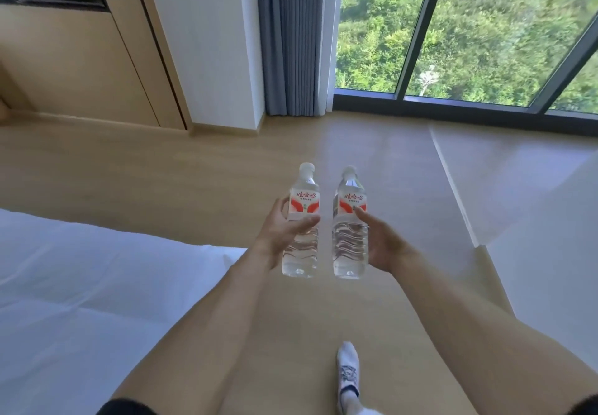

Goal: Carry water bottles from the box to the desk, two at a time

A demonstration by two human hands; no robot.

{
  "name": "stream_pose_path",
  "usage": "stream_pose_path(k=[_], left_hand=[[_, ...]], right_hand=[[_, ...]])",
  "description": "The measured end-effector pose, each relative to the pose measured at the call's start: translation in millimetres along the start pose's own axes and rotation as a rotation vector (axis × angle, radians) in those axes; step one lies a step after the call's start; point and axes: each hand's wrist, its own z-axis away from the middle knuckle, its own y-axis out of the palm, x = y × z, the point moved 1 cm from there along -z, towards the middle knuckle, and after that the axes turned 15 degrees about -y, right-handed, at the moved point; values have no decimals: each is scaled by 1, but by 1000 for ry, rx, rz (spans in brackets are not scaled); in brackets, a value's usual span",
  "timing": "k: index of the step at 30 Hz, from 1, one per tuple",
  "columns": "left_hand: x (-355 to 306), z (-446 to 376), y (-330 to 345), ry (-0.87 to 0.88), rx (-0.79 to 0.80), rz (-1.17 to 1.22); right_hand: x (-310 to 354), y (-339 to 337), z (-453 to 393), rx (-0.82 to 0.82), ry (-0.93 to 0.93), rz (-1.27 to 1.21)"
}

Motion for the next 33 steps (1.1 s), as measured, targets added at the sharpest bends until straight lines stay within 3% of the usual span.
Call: stream_pose_path(k=[8, 14, 17, 23, 33], left_hand=[[-58, -103, 33, -44, -5, 60], [-97, -170, 57, -30, 4, 126], [-111, -199, 59, -29, -5, 162], [-135, -264, 27, -44, -116, 229], [-223, -390, -85, -14, -152, 429]], right_hand=[[54, -39, -126, 31, 90, 61], [97, -55, -204, 213, 111, 16], [110, -61, -241, 228, 141, 56], [119, -53, -327, 202, 128, 95], [134, 20, -520, 346, 95, 212]])
